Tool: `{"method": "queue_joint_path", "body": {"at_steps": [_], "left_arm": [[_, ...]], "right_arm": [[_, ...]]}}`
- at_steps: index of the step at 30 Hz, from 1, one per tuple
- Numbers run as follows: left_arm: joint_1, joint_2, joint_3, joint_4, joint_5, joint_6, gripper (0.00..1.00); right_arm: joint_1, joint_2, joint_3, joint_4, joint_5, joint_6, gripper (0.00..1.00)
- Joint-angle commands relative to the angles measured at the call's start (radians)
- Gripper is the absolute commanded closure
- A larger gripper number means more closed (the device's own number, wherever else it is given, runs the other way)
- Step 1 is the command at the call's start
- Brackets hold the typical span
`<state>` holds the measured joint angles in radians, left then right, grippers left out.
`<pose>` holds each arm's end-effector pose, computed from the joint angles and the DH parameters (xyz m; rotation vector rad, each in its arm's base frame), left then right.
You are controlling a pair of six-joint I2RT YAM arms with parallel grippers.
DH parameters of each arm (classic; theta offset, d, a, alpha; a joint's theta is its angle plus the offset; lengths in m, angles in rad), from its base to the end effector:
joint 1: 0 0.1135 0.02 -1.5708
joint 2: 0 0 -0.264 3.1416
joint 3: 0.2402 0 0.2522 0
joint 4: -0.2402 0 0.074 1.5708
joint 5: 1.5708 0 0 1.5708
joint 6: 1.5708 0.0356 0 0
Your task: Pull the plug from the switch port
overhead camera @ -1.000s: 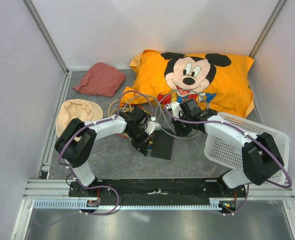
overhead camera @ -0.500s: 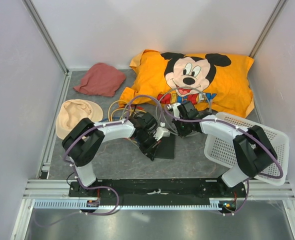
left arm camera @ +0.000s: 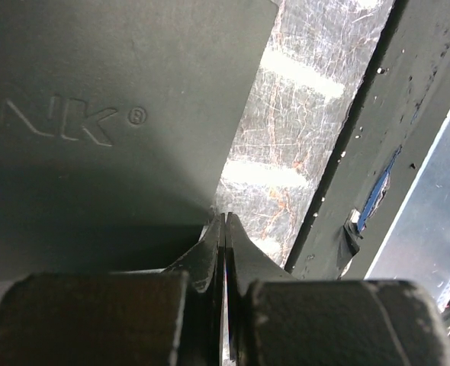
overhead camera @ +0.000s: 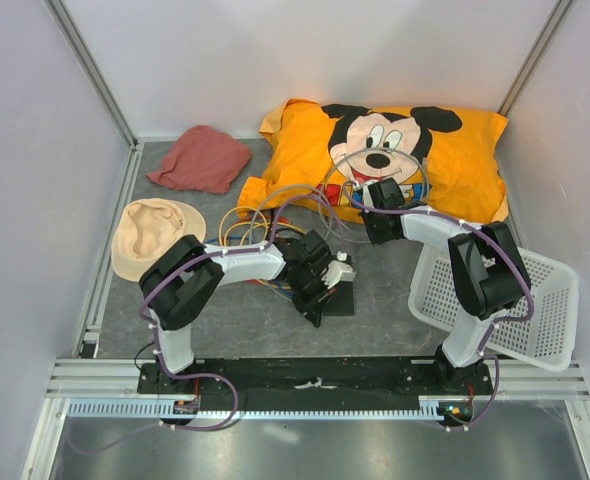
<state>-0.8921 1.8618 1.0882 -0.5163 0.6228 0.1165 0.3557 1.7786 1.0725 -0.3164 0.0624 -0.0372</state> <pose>0.1982 -0.2788 0.1393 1.5403 2.5135 -1.0349 0.3353 0.1222 0.1651 -0.4833 2.5451 0.0357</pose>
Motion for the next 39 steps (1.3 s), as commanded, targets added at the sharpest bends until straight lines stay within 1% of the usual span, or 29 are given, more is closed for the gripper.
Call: {"method": "queue_joint_path", "body": {"at_steps": [1, 2, 3, 5, 7, 8, 9, 11, 12, 13, 14, 15, 16, 17, 18, 19, 20, 21, 24, 26, 30, 32, 36, 39], "left_arm": [[0.016, -0.107, 0.009, 0.007, 0.079, 0.040, 0.99], [0.044, -0.190, 0.003, 0.006, 0.124, 0.081, 0.98], [0.057, -0.237, -0.002, 0.004, 0.152, 0.095, 0.98], [0.103, -0.295, 0.010, -0.022, 0.083, 0.115, 0.98], [0.152, -0.322, 0.047, -0.063, 0.087, 0.138, 0.98], [0.203, -0.319, 0.059, -0.082, 0.083, 0.138, 0.98], [0.228, -0.297, 0.070, -0.086, 0.078, 0.131, 0.95], [0.292, -0.256, 0.102, -0.085, 0.087, 0.095, 0.95], [0.311, -0.231, 0.117, -0.083, 0.086, 0.072, 0.94], [0.329, -0.164, 0.156, -0.083, 0.098, 0.043, 0.93], [0.366, -0.130, 0.174, -0.085, 0.118, -0.016, 0.91], [0.383, -0.092, 0.191, -0.083, 0.142, -0.041, 0.82], [0.396, -0.035, 0.212, -0.077, 0.176, -0.067, 0.78], [0.413, -0.007, 0.220, -0.068, 0.186, -0.102, 0.75], [0.417, 0.013, 0.223, -0.045, 0.196, -0.104, 0.70], [0.418, 0.040, 0.222, -0.033, 0.212, -0.101, 0.68], [0.418, 0.051, 0.220, -0.027, 0.215, -0.080, 0.66], [0.417, 0.063, 0.220, -0.021, 0.212, -0.072, 0.64], [0.418, 0.096, 0.225, -0.025, 0.241, -0.051, 0.64], [0.418, 0.117, 0.223, -0.021, 0.281, -0.046, 0.64], [0.418, 0.141, 0.220, 0.007, 0.288, -0.066, 0.65], [0.418, 0.155, 0.222, 0.016, 0.305, -0.064, 0.66], [0.415, 0.140, 0.222, 0.015, 0.347, -0.060, 0.72], [0.413, 0.134, 0.216, -0.002, 0.354, -0.043, 0.72]], "right_arm": [[-0.006, -0.010, 0.067, 0.047, -0.001, -0.026, 0.99], [-0.006, -0.024, 0.081, 0.013, -0.003, -0.015, 0.97], [-0.003, -0.040, 0.093, -0.004, 0.016, -0.006, 0.96], [-0.004, -0.093, 0.139, -0.062, 0.046, -0.001, 0.94], [-0.003, -0.155, 0.159, -0.090, 0.028, -0.013, 0.90], [-0.003, -0.175, 0.168, -0.117, 0.013, -0.016, 0.86], [-0.003, -0.194, 0.167, -0.130, -0.034, -0.018, 0.85], [-0.003, -0.244, 0.153, -0.165, -0.090, -0.016, 0.80], [-0.003, -0.261, 0.143, -0.177, -0.186, -0.020, 0.79], [-0.003, -0.298, 0.130, -0.193, -0.237, -0.047, 0.76], [-0.003, -0.318, 0.101, -0.199, -0.290, -0.062, 0.74], [0.008, -0.340, 0.083, -0.202, -0.355, -0.079, 0.70], [0.011, -0.378, 0.063, -0.208, -0.387, -0.119, 0.64], [0.018, -0.395, 0.023, -0.216, -0.406, -0.139, 0.60], [0.034, -0.412, 0.001, -0.217, -0.421, -0.156, 0.56], [0.037, -0.438, -0.018, -0.220, -0.467, -0.191, 0.51], [0.049, -0.444, -0.058, -0.222, -0.489, -0.210, 0.50], [0.058, -0.446, -0.072, -0.224, -0.506, -0.226, 0.49], [0.100, -0.418, -0.098, -0.225, -0.530, -0.289, 0.48], [0.124, -0.372, -0.097, -0.224, -0.536, -0.343, 0.49], [0.149, -0.298, -0.094, -0.228, -0.544, -0.406, 0.50], [0.160, -0.259, -0.089, -0.239, -0.558, -0.418, 0.50], [0.195, -0.214, -0.080, -0.221, -0.564, -0.420, 0.51], [0.210, -0.197, -0.088, -0.196, -0.564, -0.405, 0.51]]}}
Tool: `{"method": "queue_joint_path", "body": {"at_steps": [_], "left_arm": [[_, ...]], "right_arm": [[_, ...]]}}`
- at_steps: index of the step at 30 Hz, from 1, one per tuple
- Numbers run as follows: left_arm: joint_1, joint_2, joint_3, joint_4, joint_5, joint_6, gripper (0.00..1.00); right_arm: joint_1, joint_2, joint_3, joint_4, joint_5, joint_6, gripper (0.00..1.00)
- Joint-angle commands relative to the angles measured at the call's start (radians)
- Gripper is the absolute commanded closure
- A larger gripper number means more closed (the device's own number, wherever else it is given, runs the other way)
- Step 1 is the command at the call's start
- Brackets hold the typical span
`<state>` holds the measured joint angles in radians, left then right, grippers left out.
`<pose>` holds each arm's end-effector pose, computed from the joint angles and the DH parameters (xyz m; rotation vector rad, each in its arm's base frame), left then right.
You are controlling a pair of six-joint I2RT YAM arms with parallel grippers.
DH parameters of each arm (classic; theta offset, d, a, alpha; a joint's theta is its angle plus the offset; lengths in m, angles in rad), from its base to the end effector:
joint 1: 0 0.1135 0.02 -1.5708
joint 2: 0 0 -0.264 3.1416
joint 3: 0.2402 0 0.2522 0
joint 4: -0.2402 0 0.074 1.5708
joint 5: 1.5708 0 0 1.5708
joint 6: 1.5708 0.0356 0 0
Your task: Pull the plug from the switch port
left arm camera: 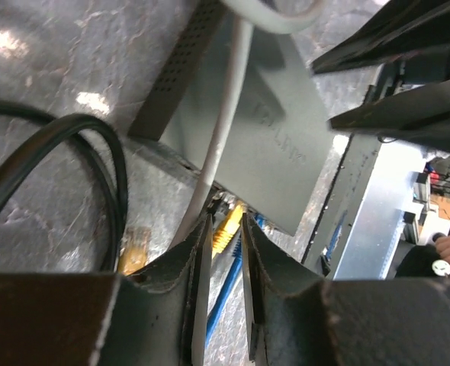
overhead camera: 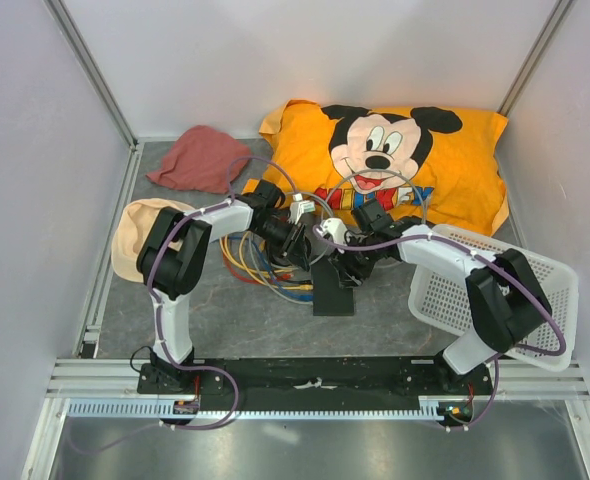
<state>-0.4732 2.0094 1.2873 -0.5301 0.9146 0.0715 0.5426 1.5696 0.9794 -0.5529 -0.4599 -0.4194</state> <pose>0.3304 -0.2008 0.1447 0.9297 2.5372 -1.3853 0.2492 0.1687 0.1947 -1.3559 2.3047 0.6596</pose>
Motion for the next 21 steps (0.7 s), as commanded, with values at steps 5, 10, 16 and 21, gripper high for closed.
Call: {"method": "queue_joint_path", "body": {"at_steps": [5, 10, 16, 21], "left_arm": [[-0.021, -0.009, -0.002, -0.002, -0.017, 0.031, 0.77], [-0.039, 0.020, -0.006, 0.033, -0.091, 0.031, 0.72], [-0.042, 0.084, 0.026, 0.030, -0.077, 0.034, 0.67], [-0.042, 0.098, 0.000, 0.027, -0.031, 0.053, 0.62]], "right_arm": [[0.028, 0.020, -0.030, 0.077, -0.033, 0.040, 0.52], [0.026, 0.009, -0.090, 0.100, -0.048, 0.091, 0.52], [0.030, -0.011, -0.133, 0.133, -0.011, 0.093, 0.52], [0.030, -0.017, -0.145, 0.143, -0.013, 0.108, 0.52]]}}
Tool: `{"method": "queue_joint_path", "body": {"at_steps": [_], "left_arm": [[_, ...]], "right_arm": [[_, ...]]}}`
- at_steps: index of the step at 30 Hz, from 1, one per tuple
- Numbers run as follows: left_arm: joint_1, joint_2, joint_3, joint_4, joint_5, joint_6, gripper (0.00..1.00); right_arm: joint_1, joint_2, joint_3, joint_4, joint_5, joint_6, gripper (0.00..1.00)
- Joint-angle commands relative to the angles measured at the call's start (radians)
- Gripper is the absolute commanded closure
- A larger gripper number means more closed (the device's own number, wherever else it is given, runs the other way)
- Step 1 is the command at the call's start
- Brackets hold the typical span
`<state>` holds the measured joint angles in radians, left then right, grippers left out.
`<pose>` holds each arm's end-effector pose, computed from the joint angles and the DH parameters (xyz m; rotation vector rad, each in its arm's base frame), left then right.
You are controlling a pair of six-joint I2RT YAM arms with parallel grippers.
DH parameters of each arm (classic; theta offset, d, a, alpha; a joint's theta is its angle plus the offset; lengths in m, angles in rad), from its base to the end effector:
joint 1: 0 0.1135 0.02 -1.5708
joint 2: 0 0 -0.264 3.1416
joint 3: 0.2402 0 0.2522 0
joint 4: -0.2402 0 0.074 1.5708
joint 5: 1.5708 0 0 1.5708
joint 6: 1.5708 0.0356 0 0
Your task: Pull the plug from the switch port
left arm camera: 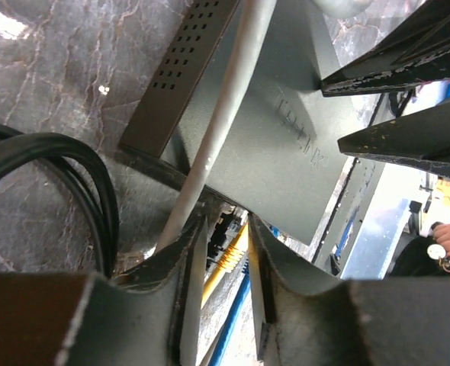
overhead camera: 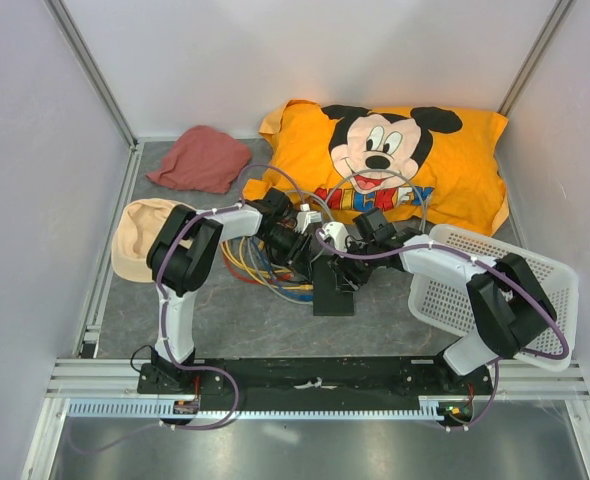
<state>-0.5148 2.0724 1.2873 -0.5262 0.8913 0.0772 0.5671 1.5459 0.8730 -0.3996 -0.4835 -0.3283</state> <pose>0.3235 -0.2148 0.1211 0.9744 2.6026 -1.3719 0.2381 0.1713 0.1790 -1.2804 2.2873 0.7198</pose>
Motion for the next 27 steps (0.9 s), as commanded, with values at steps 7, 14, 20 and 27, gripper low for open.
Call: {"method": "queue_joint_path", "body": {"at_steps": [7, 14, 20, 27], "left_arm": [[-0.005, 0.067, 0.001, 0.022, 0.009, 0.050, 0.59], [-0.010, 0.117, 0.047, -0.011, 0.005, 0.073, 0.60], [-0.011, 0.137, 0.044, -0.015, 0.003, 0.084, 0.64], [-0.016, 0.149, 0.044, -0.015, -0.017, 0.095, 0.66]], "right_arm": [[0.005, 0.014, -0.035, -0.011, 0.008, 0.014, 0.52], [0.005, 0.033, -0.022, -0.011, 0.008, 0.012, 0.52], [0.004, 0.029, -0.028, -0.005, 0.011, 0.018, 0.52], [0.005, 0.034, -0.026, -0.005, 0.013, 0.021, 0.51]]}}
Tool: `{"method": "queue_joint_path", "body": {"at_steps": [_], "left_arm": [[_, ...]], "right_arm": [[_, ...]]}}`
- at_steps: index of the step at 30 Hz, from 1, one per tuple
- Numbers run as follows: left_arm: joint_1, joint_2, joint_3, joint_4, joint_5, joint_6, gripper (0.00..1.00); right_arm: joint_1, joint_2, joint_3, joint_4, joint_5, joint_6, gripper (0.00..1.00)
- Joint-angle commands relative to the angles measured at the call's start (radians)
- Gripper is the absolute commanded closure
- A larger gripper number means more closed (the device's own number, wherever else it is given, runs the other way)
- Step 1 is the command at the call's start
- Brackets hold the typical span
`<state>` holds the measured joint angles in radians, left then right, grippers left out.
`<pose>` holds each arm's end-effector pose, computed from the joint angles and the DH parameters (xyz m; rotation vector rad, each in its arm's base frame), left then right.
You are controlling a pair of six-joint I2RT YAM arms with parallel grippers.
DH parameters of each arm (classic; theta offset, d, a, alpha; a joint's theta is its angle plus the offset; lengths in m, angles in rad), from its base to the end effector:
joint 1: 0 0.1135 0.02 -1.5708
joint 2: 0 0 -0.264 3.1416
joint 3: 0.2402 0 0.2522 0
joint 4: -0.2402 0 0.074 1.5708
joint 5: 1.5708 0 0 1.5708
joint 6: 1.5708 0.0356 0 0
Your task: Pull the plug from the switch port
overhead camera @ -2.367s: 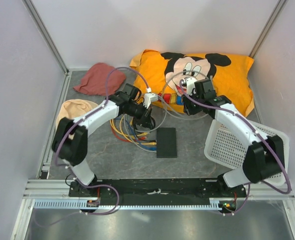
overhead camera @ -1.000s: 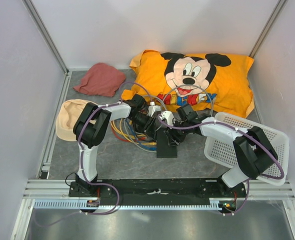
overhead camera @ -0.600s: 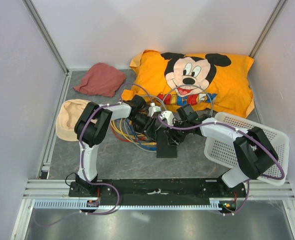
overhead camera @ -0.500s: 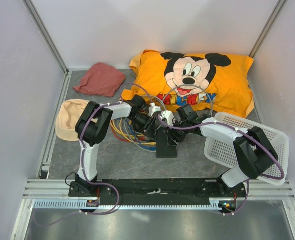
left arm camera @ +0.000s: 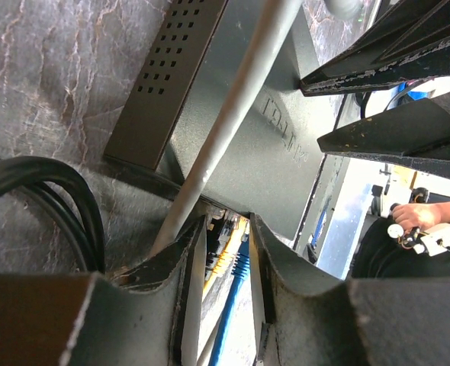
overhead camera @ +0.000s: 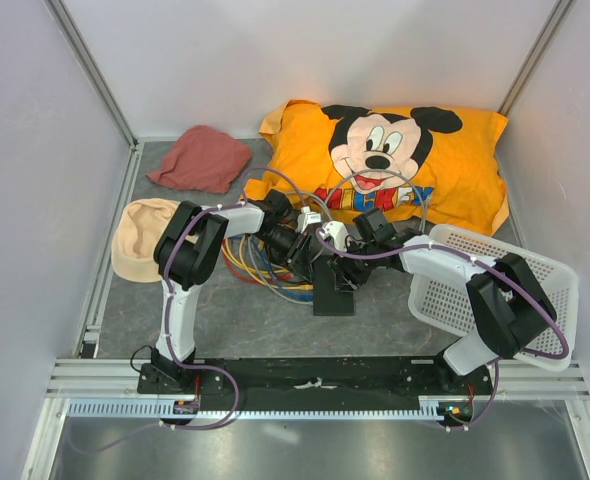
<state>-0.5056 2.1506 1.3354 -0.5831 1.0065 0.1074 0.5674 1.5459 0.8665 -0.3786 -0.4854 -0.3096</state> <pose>0.3286 -0.2163 0.1055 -0.9392 -2.5407 1.5064 0.2385 0.1717 0.1783 -1.2590 2.2866 0.7273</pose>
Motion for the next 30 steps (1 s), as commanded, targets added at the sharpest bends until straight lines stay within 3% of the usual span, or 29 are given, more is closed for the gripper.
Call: {"method": "queue_joint_path", "body": {"at_steps": [1, 11, 19, 25, 30], "left_arm": [[-0.025, 0.074, -0.005, 0.043, -0.134, 0.064, 0.66], [-0.025, 0.075, -0.027, 0.063, -0.065, 0.103, 0.62], [-0.024, 0.094, -0.025, 0.092, -0.117, 0.074, 0.69], [-0.019, 0.117, -0.024, 0.077, 0.001, 0.129, 0.67], [-0.019, 0.134, -0.005, 0.066, -0.016, 0.138, 0.68]], "right_arm": [[0.005, 0.037, -0.018, -0.026, 0.014, 0.001, 0.51], [0.005, 0.059, 0.012, -0.026, 0.021, 0.001, 0.51], [0.006, 0.062, 0.020, -0.028, 0.028, 0.000, 0.50], [0.005, 0.054, 0.011, -0.026, 0.028, 0.000, 0.50], [0.005, 0.051, 0.009, -0.029, 0.031, -0.003, 0.50]]}}
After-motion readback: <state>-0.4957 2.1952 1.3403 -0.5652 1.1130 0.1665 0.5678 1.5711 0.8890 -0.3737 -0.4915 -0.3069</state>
